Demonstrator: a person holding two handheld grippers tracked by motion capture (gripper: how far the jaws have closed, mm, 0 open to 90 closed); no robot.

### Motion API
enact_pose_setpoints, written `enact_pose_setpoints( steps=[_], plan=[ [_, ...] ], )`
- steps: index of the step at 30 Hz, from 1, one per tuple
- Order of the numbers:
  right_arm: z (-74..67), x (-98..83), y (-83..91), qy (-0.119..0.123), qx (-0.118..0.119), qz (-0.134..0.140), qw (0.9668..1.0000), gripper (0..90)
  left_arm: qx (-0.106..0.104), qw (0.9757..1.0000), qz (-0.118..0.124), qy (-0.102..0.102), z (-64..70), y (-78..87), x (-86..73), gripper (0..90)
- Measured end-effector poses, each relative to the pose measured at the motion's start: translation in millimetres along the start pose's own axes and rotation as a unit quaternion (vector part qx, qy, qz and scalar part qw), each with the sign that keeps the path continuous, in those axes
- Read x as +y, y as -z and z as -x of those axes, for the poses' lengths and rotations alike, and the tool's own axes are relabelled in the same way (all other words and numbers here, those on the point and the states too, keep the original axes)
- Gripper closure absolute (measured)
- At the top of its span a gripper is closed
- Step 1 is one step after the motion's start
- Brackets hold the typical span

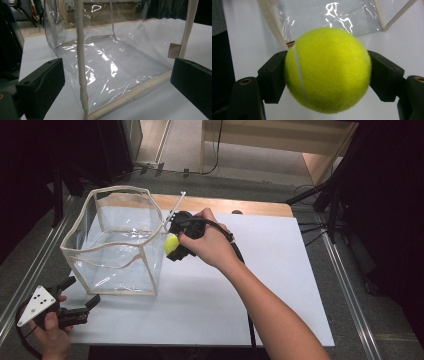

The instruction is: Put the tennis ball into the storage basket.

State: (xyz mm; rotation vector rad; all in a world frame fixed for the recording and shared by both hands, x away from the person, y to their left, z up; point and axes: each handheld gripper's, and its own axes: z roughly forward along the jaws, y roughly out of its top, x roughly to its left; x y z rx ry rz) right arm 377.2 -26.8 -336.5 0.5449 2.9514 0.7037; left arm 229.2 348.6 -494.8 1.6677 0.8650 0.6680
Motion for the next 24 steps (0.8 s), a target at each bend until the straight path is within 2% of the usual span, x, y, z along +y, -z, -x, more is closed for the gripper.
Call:
enact_pose_setpoints(
  steps=[24],
  plan=[
    [4.5, 20.7, 23.0, 0.011, 0.001, 0.002, 0.9999, 23.0, 0.000, 1.0000, 0.001, 0.000, -0.2, 0.1, 0.1, 0.0]
  ],
)
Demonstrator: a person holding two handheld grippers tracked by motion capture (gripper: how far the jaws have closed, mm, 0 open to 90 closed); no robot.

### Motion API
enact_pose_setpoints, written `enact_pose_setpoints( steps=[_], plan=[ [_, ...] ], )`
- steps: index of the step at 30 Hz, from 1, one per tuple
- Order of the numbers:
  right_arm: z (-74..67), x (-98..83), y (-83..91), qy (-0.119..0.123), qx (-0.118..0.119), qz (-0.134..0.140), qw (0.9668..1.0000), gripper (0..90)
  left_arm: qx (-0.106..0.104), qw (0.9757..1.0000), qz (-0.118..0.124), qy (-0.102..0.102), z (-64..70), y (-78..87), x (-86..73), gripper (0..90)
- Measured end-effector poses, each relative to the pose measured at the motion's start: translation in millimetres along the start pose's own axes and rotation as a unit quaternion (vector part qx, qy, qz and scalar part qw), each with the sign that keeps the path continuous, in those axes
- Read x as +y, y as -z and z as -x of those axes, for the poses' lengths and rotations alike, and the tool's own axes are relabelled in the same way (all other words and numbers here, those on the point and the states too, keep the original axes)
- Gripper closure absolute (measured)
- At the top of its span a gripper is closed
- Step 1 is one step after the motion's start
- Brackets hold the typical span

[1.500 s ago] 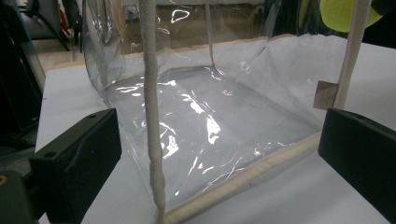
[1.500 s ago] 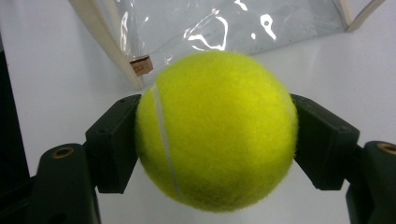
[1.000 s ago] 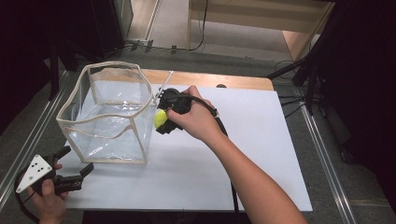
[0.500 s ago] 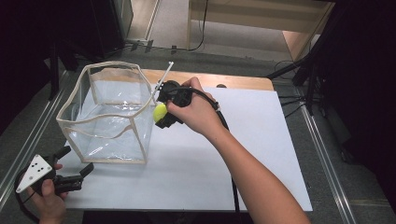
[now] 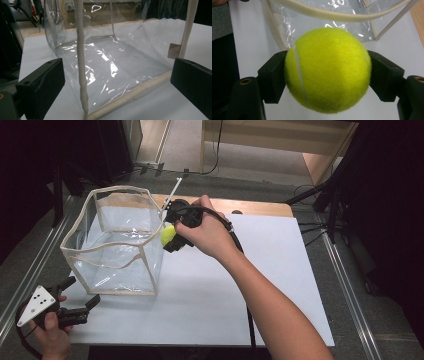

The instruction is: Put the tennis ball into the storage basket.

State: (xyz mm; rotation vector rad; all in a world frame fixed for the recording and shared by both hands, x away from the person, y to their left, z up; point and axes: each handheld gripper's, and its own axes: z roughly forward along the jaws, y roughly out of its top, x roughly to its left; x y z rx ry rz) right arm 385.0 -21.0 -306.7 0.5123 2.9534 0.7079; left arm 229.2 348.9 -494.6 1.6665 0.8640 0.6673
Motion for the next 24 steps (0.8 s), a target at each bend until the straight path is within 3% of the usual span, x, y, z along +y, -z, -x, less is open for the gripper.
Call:
enact_pose_setpoints(
  steps=[24],
  plan=[
    [6.5, 20.0, 19.8, 0.004, -0.001, 0.007, 1.0000, 23.0, -0.001, 1.0000, 0.001, 0.000, -0.1, 0.0, 0.0, 0.0]
  ],
)
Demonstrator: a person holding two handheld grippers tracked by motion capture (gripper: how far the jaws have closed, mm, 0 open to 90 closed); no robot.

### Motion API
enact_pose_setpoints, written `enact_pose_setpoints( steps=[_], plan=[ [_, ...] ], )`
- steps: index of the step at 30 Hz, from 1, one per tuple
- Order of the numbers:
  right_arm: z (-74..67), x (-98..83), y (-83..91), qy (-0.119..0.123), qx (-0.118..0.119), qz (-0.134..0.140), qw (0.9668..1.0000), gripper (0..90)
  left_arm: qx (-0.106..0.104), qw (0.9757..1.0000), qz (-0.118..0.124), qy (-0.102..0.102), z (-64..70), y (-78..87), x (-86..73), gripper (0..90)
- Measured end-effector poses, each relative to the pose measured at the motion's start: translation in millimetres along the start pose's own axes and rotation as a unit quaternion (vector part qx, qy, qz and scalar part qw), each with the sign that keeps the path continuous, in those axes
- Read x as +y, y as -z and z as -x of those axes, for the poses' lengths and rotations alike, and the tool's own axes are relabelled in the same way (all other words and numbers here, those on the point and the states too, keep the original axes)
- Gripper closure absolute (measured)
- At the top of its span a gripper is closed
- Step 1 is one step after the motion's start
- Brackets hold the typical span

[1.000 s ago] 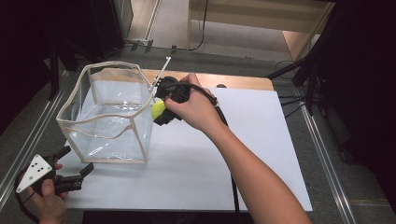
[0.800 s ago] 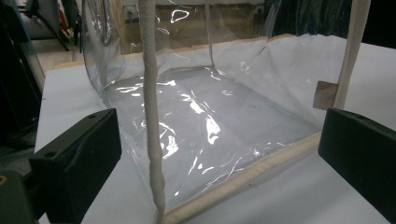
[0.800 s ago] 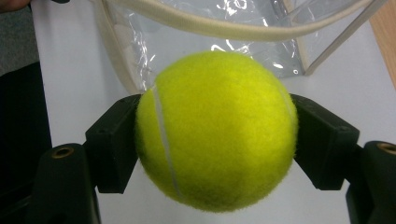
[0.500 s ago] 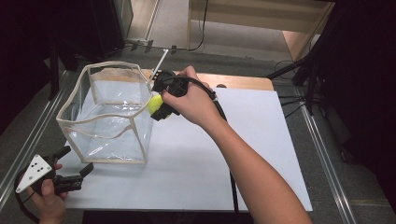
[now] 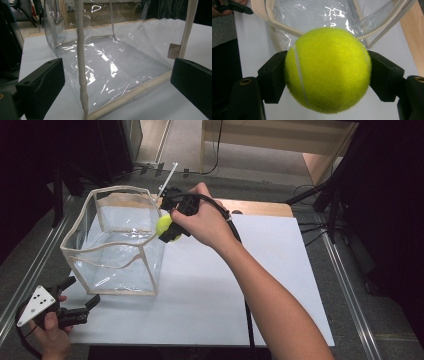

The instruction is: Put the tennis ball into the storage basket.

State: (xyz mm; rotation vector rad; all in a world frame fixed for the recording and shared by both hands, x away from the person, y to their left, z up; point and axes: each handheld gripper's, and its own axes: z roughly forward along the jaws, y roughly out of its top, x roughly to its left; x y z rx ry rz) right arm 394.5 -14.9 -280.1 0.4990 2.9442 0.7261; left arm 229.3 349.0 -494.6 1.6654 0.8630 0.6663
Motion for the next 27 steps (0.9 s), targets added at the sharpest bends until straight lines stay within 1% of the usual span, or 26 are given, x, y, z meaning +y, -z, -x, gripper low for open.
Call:
enact_pose_setpoints(
  steps=[5, 8, 11, 13, 19, 21, 22, 27],
  plan=[
    [0.6, 4.6, 4.2, -0.001, 0.000, 0.005, 1.0000, 23.0, -0.001, 1.0000, 0.000, 0.000, 0.1, -0.1, 0.0, 0.0],
    [1.0, 7.7, 5.8, 0.004, -0.002, 0.004, 1.0000, 23.0, -0.001, 1.0000, 0.000, 0.000, 0.1, -0.1, 0.0, 0.0],
    [0.8, 11.2, 7.0, 0.002, -0.003, 0.007, 1.0000, 23.0, -0.001, 1.0000, 0.000, 0.000, 0.1, -0.1, 0.0, 0.0],
    [1.3, 13.2, 7.9, 0.005, -0.004, 0.006, 1.0000, 23.0, -0.001, 1.0000, 0.000, 0.000, -0.3, 0.2, 0.1, 0.0],
    [-0.4, 20.0, 7.1, 0.006, -0.003, 0.007, 1.0000, 23.0, -0.001, 1.0000, 0.000, 0.000, -0.2, 0.1, 0.1, 0.0],
    [-0.1, 21.9, 7.0, 0.011, -0.003, 0.006, 0.9999, 23.0, -0.001, 1.0000, 0.000, 0.000, -0.3, 0.2, 0.1, 0.0],
    [-0.5, 22.8, 7.1, 0.007, -0.003, 0.006, 0.9999, 23.0, -0.001, 1.0000, 0.000, 0.000, -0.3, 0.2, 0.1, 0.0],
    [0.5, 27.0, 7.0, 0.009, -0.003, 0.007, 0.9999, 23.0, -0.001, 1.0000, 0.000, 0.000, -0.4, 0.3, 0.1, 0.0]
  ],
)
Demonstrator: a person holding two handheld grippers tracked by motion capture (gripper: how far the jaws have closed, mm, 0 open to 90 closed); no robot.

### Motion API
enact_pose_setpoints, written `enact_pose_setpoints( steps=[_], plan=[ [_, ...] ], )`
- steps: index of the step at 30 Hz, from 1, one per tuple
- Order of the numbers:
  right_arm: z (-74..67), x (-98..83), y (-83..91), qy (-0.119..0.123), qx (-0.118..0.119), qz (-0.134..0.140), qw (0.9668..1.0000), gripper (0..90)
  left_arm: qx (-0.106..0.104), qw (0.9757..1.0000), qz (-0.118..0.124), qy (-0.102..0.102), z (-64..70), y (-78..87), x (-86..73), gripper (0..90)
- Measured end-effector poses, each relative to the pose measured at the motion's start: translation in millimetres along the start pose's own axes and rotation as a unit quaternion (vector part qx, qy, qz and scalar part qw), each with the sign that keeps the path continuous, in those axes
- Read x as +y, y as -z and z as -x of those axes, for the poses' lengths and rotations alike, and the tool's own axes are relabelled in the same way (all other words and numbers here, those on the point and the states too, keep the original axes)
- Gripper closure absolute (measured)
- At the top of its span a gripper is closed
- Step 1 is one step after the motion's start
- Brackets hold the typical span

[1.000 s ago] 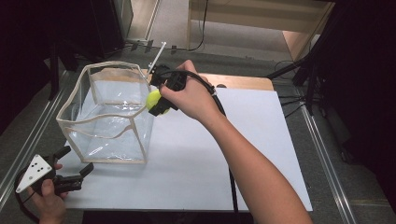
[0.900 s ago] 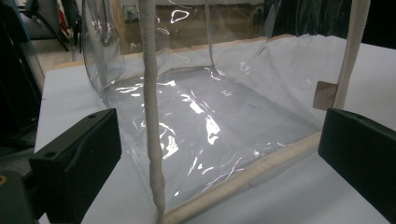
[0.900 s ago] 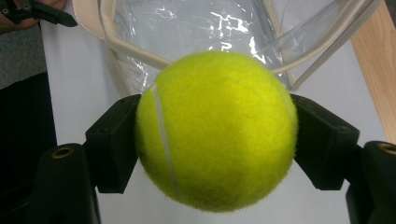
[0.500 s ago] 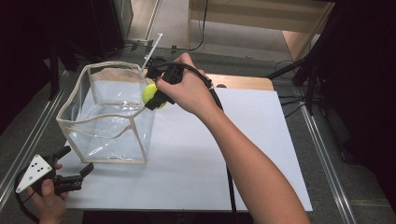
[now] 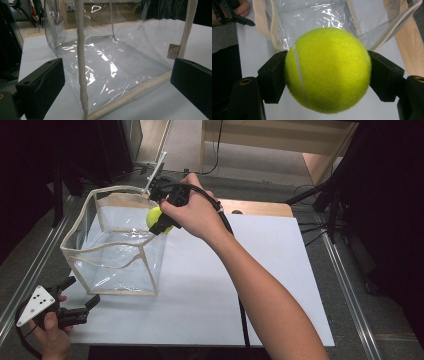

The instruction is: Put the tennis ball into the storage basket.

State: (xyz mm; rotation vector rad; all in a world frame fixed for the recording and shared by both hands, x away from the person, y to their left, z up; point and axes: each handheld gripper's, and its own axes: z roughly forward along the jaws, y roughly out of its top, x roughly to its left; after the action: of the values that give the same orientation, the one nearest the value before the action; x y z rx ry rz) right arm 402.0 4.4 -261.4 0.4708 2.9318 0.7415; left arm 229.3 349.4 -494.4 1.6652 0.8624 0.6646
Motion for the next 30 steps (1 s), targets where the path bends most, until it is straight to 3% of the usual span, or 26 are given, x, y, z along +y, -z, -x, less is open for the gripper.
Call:
enact_pose_setpoints(
  steps=[30],
  plan=[
    [-1.5, 26.9, -13.0, 0.011, 0.000, 0.000, 0.9999, 23.0, -0.002, 1.0000, 0.002, 0.003, -0.8, 0.4, 0.0, 0.0]
  ],
)
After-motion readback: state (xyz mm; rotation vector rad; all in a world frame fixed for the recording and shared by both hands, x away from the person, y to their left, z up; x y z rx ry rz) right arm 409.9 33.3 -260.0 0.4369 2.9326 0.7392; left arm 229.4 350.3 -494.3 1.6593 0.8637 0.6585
